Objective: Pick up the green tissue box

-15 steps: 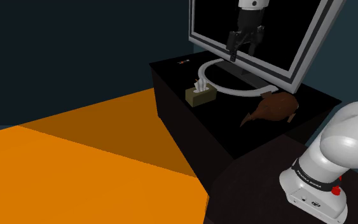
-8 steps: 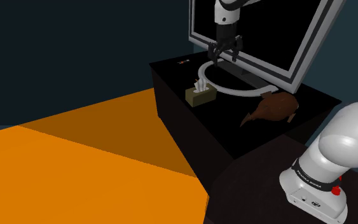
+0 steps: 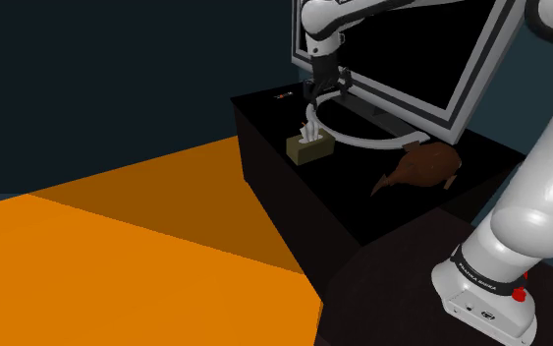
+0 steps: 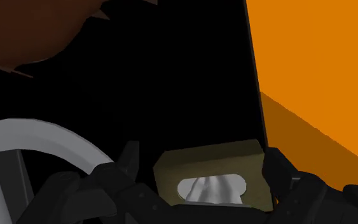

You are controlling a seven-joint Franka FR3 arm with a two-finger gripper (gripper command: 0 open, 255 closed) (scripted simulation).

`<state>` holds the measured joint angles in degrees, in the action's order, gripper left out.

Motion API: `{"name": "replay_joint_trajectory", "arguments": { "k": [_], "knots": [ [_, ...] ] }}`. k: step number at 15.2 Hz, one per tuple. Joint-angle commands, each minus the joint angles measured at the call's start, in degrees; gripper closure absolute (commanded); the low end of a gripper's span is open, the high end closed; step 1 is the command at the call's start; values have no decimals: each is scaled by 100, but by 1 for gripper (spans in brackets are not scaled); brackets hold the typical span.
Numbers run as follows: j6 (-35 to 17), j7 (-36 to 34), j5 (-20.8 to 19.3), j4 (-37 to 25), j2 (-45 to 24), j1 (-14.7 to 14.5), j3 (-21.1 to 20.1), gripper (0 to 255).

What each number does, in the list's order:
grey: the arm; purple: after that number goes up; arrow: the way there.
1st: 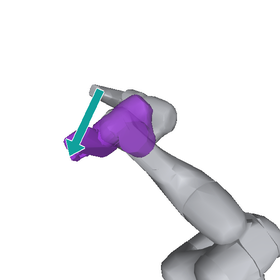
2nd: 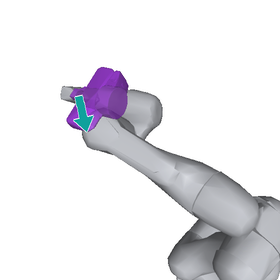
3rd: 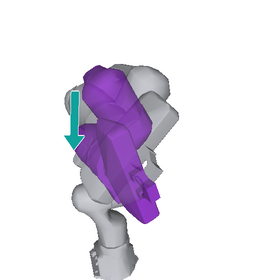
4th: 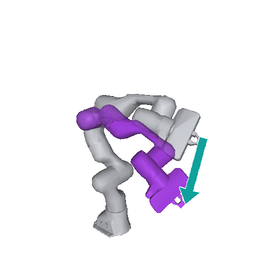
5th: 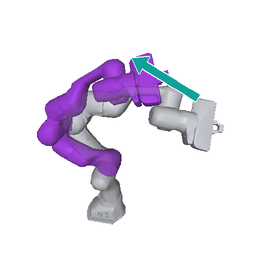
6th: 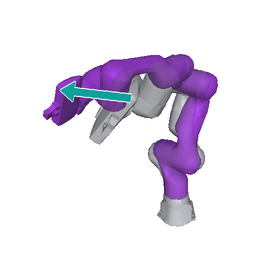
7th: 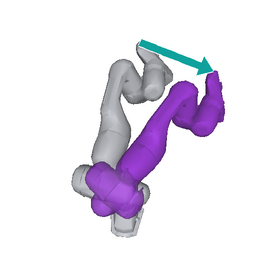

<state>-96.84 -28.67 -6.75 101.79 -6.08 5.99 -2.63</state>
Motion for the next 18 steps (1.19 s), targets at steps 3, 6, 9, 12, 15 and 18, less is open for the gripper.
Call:
{"name": "replay_joint_trajectory", "arguments": {
  "k": [3,6,9,12,15,18],
  "knots": [
    [179,-337,-141,-973,-1066,33,101,0],
    [406,-545,-206,-1796,-1860,52,201,0],
    [722,-713,-240,-2767,-2710,84,315,0],
    [1174,-839,-245,-3996,-3677,140,435,0],
    [1457,-896,-236,-4822,-4323,188,501,0],
    [1243,-932,-235,-4622,-4340,192,495,0]
  ]
}}
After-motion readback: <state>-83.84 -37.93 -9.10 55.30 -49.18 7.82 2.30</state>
